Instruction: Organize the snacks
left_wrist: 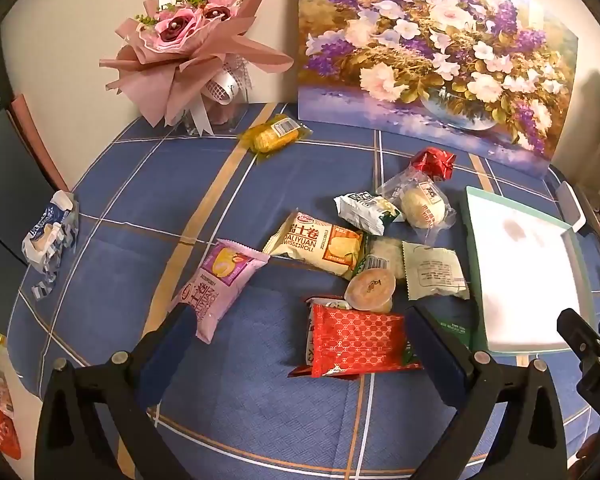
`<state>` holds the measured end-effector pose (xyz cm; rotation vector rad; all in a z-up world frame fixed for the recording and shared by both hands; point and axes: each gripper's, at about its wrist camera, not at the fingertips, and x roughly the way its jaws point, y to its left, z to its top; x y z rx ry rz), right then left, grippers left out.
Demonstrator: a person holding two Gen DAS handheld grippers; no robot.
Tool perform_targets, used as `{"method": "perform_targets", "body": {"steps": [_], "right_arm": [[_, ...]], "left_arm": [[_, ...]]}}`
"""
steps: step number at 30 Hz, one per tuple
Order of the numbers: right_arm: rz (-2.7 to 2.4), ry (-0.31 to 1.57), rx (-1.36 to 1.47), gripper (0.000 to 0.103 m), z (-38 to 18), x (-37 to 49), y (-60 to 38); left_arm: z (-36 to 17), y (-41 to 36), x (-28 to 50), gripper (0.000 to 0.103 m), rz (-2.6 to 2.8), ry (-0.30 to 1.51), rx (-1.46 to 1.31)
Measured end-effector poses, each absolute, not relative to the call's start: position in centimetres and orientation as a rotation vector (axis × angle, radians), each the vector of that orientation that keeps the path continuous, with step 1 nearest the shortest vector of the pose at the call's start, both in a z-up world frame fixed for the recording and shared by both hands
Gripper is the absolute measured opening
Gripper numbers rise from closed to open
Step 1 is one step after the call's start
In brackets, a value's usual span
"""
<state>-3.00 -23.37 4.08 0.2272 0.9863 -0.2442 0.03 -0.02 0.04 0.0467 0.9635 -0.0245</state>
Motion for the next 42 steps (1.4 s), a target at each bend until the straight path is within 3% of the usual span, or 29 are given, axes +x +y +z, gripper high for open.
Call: {"method": "perform_targets", "body": {"steps": [42], "right_arm": [[-0.233, 0.972, 0.213, 0.103, 4.27, -3.10, -23.03]], "left_arm": [[0.44, -0.51, 0.09, 0.103, -0.021, 0.961, 0.047]]}}
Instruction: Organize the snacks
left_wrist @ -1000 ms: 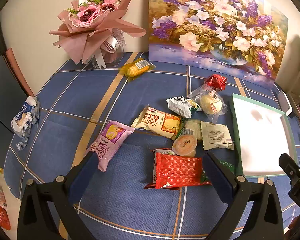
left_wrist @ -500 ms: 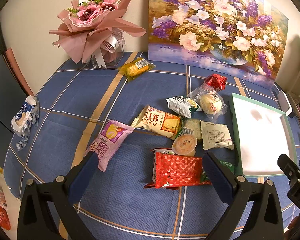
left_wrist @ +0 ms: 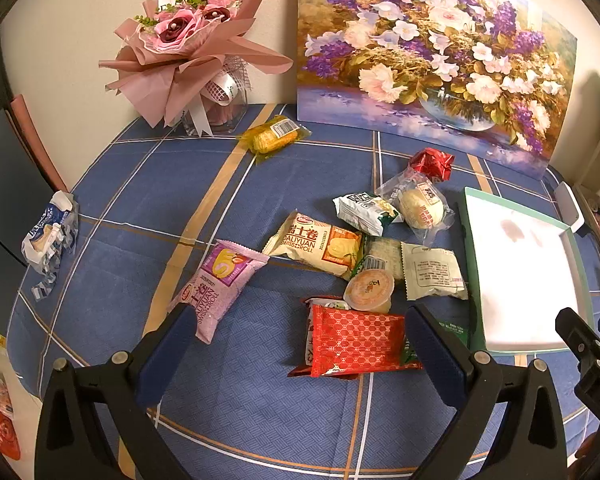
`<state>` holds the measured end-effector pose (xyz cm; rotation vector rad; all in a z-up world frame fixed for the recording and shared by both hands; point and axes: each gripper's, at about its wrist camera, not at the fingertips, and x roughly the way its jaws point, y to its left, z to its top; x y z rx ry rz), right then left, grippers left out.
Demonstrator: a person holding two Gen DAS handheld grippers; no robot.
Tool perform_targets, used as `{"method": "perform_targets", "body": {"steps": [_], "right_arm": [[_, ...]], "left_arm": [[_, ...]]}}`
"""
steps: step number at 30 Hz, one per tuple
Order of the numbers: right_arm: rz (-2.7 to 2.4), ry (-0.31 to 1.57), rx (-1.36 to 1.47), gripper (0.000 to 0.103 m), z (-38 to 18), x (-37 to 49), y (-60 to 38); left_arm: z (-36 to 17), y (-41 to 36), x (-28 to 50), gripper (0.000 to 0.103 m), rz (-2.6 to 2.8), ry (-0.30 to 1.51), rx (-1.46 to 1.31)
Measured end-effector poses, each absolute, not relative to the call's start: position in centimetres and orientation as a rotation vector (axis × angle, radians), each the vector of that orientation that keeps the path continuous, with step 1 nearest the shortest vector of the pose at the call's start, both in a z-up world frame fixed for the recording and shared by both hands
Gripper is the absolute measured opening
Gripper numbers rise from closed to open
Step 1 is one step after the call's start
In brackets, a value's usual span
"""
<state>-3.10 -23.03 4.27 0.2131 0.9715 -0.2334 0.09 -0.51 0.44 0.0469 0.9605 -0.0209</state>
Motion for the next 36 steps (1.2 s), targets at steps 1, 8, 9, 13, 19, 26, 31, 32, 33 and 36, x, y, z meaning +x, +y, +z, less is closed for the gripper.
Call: {"method": "perform_targets", "body": {"steps": [1, 8, 9, 13, 19, 26, 31, 32, 33, 36], "right_arm": [[-0.232, 0.971, 0.213, 0.103, 4.3, -3.1, -23.0], [-0.183, 0.968, 0.244, 0.103, 4.2, -2.6, -22.6], [-0.166, 0.969, 0.258, 0.103, 4.2, -2.4, -22.4], [-0.081, 0.986, 0.318, 0.103, 3.9, -1.1, -21.2], [0.002, 1.049, 0.326, 0.103, 2.6, 1.0, -18.9], [0.047, 1.175, 0.297, 0.103, -0.8, 2.6, -17.4], [0.079, 1.224, 0.306, 0.103, -1.9, 3.2, -16.6], [0.086, 1.228, 0.305, 0.103, -2.0, 3.4, -16.3], [0.091, 1.231, 0.302, 0.103, -2.1, 3.6, -16.0], [0.106, 1.255, 0.289, 0.103, -2.5, 4.6, -14.9]], "left_arm": [[0.4, -0.5, 0.1, 0.103, -0.022, 0.960, 0.047], [0.1, 0.5, 0.4, 0.103, -0.019, 0.968, 0.025], [0.3, 0.8, 0.4, 0.103, -0.015, 0.969, 0.017], [0.2, 2.9, 0.8, 0.103, 0.017, 0.977, -0.018], [-0.7, 5.1, 1.6, 0.103, 0.009, 1.054, -0.118], [-2.8, 6.3, 2.5, 0.103, 0.011, 1.119, -0.192], [-3.9, 9.1, 3.7, 0.103, 0.059, 1.140, -0.242], [-4.1, 9.7, 3.9, 0.103, 0.066, 1.148, -0.238], [-4.3, 10.0, 4.1, 0.103, 0.072, 1.151, -0.229], [-4.9, 11.2, 4.9, 0.103, 0.074, 1.173, -0.214]]}}
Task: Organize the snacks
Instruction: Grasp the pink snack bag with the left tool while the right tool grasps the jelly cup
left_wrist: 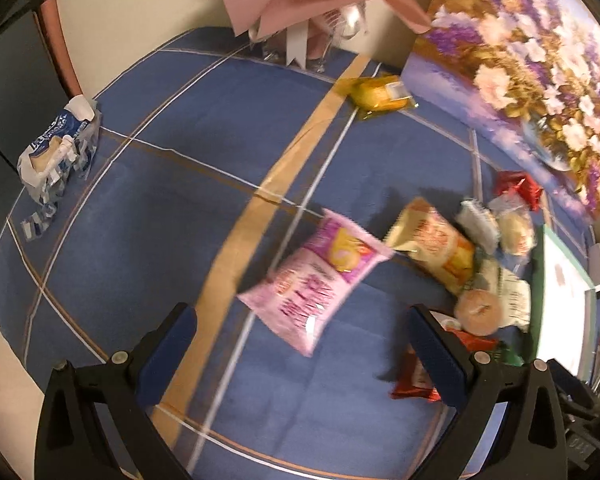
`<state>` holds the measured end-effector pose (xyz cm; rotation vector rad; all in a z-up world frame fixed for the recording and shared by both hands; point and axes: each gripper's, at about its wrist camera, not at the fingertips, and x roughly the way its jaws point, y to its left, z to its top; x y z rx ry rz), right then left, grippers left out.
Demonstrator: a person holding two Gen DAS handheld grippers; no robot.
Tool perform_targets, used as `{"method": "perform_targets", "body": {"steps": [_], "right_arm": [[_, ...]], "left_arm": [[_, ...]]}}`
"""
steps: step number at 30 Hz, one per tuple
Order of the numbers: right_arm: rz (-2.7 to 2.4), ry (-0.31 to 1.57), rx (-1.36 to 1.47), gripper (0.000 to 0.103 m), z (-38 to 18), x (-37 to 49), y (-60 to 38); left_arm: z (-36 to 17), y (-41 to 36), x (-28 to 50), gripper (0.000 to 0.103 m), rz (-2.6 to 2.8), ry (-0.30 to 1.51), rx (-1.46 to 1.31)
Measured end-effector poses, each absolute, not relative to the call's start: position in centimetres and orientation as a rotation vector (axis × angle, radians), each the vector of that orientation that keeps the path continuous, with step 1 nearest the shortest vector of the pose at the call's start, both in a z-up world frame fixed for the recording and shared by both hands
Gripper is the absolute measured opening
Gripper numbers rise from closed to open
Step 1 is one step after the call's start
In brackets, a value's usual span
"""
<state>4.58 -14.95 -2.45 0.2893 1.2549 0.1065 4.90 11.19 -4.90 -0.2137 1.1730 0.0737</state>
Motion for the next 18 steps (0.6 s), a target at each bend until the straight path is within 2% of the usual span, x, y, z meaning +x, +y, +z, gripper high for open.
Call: {"method": "perform_targets", "body": {"steps": [8, 18], "right_arm": [[0.100, 1.290, 0.331, 0.103, -3.5, 7.0, -14.4], [0.120, 1.325, 0.340, 0.102, -5.2, 9.8, -13.1]], "left_arm": [[-7.6, 11.4, 7.4, 0.102, 0.041, 1.251, -0.141], [-9.3, 10.6, 9.6, 0.069, -0.021, 1.273, -0.147]]}}
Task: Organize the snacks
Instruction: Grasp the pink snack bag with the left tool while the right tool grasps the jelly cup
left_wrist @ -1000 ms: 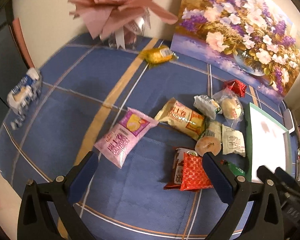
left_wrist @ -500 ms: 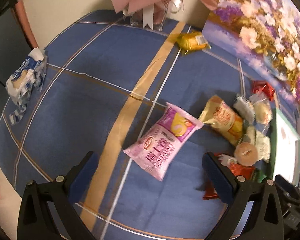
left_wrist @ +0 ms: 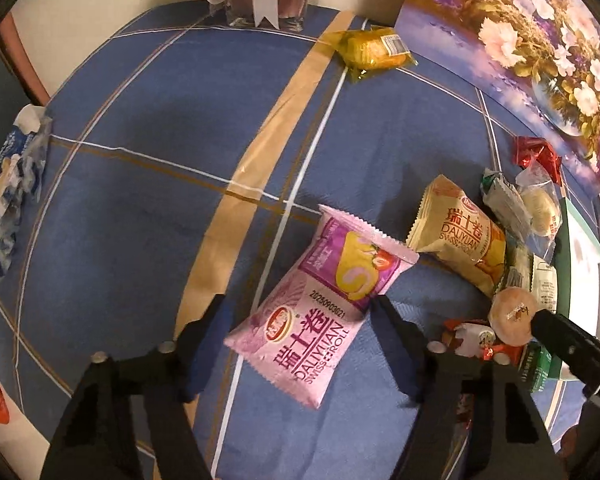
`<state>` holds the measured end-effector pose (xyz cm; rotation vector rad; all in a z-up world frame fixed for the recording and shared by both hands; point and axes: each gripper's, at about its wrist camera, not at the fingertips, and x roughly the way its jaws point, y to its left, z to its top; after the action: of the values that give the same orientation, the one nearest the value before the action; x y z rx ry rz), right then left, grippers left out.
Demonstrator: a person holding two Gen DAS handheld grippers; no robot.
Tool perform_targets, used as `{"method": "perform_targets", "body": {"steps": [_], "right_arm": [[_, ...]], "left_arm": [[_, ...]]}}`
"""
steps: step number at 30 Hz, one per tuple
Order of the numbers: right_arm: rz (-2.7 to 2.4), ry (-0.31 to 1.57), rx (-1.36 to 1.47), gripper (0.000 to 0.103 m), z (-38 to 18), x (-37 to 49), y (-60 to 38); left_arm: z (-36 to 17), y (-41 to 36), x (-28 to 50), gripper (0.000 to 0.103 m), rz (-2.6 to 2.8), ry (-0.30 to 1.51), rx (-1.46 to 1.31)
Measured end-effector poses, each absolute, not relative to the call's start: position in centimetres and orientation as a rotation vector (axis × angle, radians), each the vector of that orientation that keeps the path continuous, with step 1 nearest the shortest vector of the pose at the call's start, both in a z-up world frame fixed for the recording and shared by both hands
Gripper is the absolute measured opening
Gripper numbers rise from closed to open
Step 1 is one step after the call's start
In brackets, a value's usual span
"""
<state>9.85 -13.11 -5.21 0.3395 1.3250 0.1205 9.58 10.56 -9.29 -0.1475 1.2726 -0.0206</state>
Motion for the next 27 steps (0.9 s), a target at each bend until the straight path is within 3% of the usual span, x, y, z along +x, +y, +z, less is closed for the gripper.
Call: {"method": "perform_targets", "body": {"steps": [6, 14, 16, 17, 27], "right_arm": [[0.147, 1.359, 0.352, 0.097, -6.3, 10.7, -12.0], [0.174, 1.382, 0.406, 0.073, -7.8, 11.4, -10.8], [0.179, 1.383, 0.403, 0.056, -8.0, 11.6, -10.4], [0.178, 1.381, 0.396, 0.054, -8.0, 11.5, -10.3], [0.191, 1.364, 0.415, 0.052, -7.5, 11.0, -10.4]], "left_arm": [[-9.8, 9.8, 10.2, 0.057, -0.045, 1.271, -0.151], [-10.4, 9.2, 10.3, 0.047, -0.047, 1.276, -0.166], [-10.7, 9.1, 10.4, 0.046, -0.044, 1.281, -0.162], [-10.8, 9.0, 10.4, 0.045, -0.044, 1.282, -0.161], [-10.5, 8.5, 9.2, 0.039, -0.036, 1.261, -0.156]]}}
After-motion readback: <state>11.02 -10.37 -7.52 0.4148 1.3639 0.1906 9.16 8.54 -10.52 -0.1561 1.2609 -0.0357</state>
